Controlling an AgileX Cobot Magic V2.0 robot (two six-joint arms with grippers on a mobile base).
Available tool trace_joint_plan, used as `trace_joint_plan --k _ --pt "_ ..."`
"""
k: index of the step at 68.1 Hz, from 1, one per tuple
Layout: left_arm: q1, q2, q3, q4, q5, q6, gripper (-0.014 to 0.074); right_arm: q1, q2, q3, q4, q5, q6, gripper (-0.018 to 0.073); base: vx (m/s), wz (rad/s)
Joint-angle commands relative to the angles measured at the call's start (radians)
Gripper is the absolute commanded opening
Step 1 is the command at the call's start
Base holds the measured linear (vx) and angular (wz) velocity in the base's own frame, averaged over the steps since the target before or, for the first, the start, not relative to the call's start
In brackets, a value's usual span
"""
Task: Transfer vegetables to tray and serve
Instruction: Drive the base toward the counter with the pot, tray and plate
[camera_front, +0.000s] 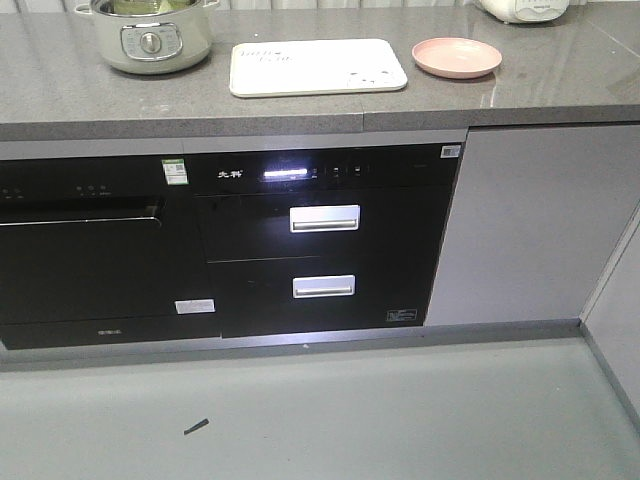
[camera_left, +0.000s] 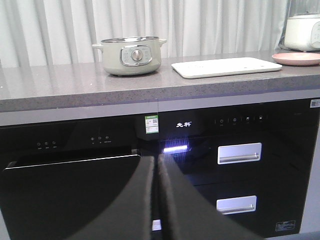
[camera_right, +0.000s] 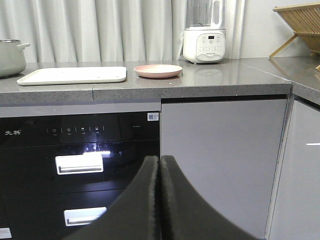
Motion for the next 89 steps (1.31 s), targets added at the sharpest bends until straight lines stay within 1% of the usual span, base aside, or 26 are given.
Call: trace_joint_plan --k 1,89 --pt "0.004 -0.015 0.025 -0.004 -0.076 -0.001 -0.0006 0.002 -0.005 0.014 -0.008 -0.077 -0.007 -0.0006 0.16 -0.05" --pt "0.004 -0.015 0.025 -0.004 -0.076 -0.001 -0.0006 0.002 -0.005 0.014 -0.008 -0.077 -0.007 -0.0006 0.15 -0.02"
